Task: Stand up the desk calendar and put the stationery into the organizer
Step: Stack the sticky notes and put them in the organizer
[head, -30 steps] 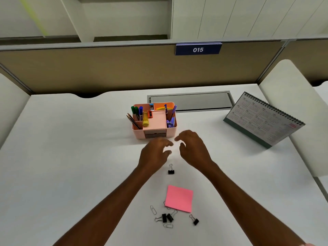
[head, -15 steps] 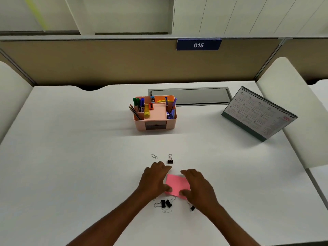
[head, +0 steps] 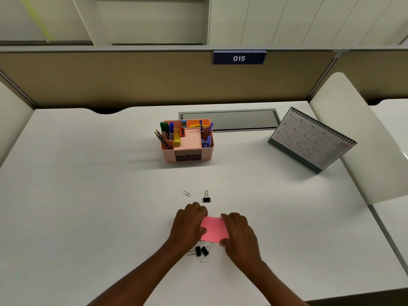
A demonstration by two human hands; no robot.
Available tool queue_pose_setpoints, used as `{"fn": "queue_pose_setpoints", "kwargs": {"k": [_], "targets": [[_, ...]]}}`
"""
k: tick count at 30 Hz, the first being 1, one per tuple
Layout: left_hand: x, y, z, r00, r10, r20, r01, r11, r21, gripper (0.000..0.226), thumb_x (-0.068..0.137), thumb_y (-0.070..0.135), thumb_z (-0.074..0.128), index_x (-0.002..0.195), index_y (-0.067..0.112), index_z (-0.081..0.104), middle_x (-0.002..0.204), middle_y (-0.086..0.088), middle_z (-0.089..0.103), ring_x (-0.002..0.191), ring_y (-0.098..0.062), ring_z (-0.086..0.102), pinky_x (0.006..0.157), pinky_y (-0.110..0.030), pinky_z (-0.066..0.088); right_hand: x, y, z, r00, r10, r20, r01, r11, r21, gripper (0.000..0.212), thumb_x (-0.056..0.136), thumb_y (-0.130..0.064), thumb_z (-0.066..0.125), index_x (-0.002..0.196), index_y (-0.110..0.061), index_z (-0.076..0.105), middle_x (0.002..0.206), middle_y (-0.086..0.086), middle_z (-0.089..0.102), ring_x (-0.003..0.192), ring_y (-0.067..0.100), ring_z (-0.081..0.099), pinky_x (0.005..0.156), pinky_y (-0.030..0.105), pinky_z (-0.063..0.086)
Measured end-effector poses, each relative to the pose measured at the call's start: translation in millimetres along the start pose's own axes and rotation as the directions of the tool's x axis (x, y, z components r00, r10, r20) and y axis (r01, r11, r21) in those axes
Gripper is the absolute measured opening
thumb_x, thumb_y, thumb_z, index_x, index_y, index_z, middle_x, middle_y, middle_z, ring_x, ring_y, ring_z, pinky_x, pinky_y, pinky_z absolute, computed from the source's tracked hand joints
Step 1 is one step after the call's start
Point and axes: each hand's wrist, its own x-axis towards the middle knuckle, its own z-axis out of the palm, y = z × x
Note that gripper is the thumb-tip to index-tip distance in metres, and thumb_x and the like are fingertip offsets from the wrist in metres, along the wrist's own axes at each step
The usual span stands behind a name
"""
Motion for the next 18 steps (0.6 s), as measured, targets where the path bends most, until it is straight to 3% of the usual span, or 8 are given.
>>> {"fn": "queue_pose_setpoints", "kwargs": {"k": [2, 4, 6, 9, 11, 14, 18], "targets": [[-1.2, 2.0, -1.4, 0.997, -0.044, -0.065, 0.037, 0.993, -0.109, 0.016, 0.088, 0.027, 0.069, 0.097, 0.032, 0.056, 0.097, 0.013, 0.057, 0.095, -0.012, 0.055, 0.079, -0.032, 0.047, -2.5, -0.6, -0.4, 1.0, 0.013, -0.009, -0.013, 1.0, 0.017, 0.087, 0.064, -0.024, 0.088, 0.142, -0.023, 0.05, 0.131, -0.001, 0.056, 0.115, 0.024, 0.059, 0.077, 0.035, 0.055], [-1.0, 3.7, -5.7, 0.991, -0.106, -0.08, 0.085, 0.969, -0.231, 0.014, 0.089, 0.024, 0.067, 0.088, 0.031, 0.055, 0.087, 0.014, 0.06, 0.084, -0.007, 0.055, 0.072, -0.032, 0.048, -2.7, 0.3, -1.6, 0.997, 0.069, -0.036, -0.066, 0.995, 0.08, 0.081, 0.075, -0.021, 0.082, 0.147, -0.026, 0.046, 0.136, -0.006, 0.054, 0.119, 0.019, 0.056, 0.084, 0.034, 0.055], [0.8, 3.6, -12.3, 0.984, -0.164, -0.076, 0.126, 0.923, -0.365, 0.016, 0.087, 0.021, 0.071, 0.083, 0.03, 0.057, 0.081, 0.015, 0.063, 0.078, -0.006, 0.058, 0.068, -0.034, 0.051, -0.4, 0.4, -10.1, 0.983, 0.175, -0.049, -0.158, 0.955, 0.25, 0.066, 0.087, -0.024, 0.075, 0.146, -0.032, 0.047, 0.134, -0.015, 0.055, 0.119, 0.01, 0.055, 0.091, 0.033, 0.054], [3.6, 3.2, -24.2, 0.969, -0.227, -0.096, 0.135, 0.815, -0.563, 0.023, 0.086, 0.01, 0.075, 0.079, 0.028, 0.061, 0.075, 0.014, 0.068, 0.072, -0.007, 0.064, 0.068, -0.038, 0.056, 9.0, -4.1, -35.8, 0.965, 0.251, -0.08, -0.179, 0.847, 0.5, 0.033, 0.094, -0.021, 0.069, 0.12, -0.04, 0.062, 0.105, -0.023, 0.071, 0.095, 0.0, 0.066, 0.077, 0.024, 0.052], [4.5, 5.0, -32.7, 0.956, -0.258, -0.136, 0.114, 0.76, -0.64, 0.024, 0.086, 0.008, 0.074, 0.079, 0.028, 0.062, 0.075, 0.011, 0.069, 0.07, -0.011, 0.067, 0.068, -0.037, 0.057, 18.3, -8.8, -55.2, 0.956, 0.271, -0.11, -0.153, 0.784, 0.601, 0.025, 0.094, -0.013, 0.068, 0.102, -0.036, 0.069, 0.09, -0.022, 0.073, 0.086, 0.003, 0.067, 0.071, 0.023, 0.051], [7.8, 9.6, -46.3, 0.936, -0.286, -0.204, 0.068, 0.716, -0.695, 0.021, 0.087, 0.008, 0.075, 0.082, 0.026, 0.065, 0.079, 0.012, 0.071, 0.07, -0.011, 0.067, 0.066, -0.033, 0.058, 37.6, -14.1, -79.7, 0.953, 0.259, -0.156, -0.109, 0.774, 0.623, 0.025, 0.092, -0.007, 0.068, 0.093, -0.031, 0.074, 0.086, -0.021, 0.073, 0.083, 0.005, 0.068, 0.075, 0.024, 0.053], [20.8, 13.0, -68.4, 0.898, -0.281, -0.339, 0.029, 0.806, -0.592, 0.017, 0.089, 0.026, 0.078, 0.103, 0.032, 0.071, 0.104, 0.021, 0.07, 0.078, -0.003, 0.066, 0.067, -0.025, 0.056, 67.7, -21.1, -107.2, 0.955, 0.124, -0.271, 0.029, 0.865, 0.5, 0.023, 0.092, -0.007, 0.07, 0.103, -0.026, 0.078, 0.095, -0.019, 0.074, 0.089, 0.001, 0.067, 0.08, 0.023, 0.054]]}}
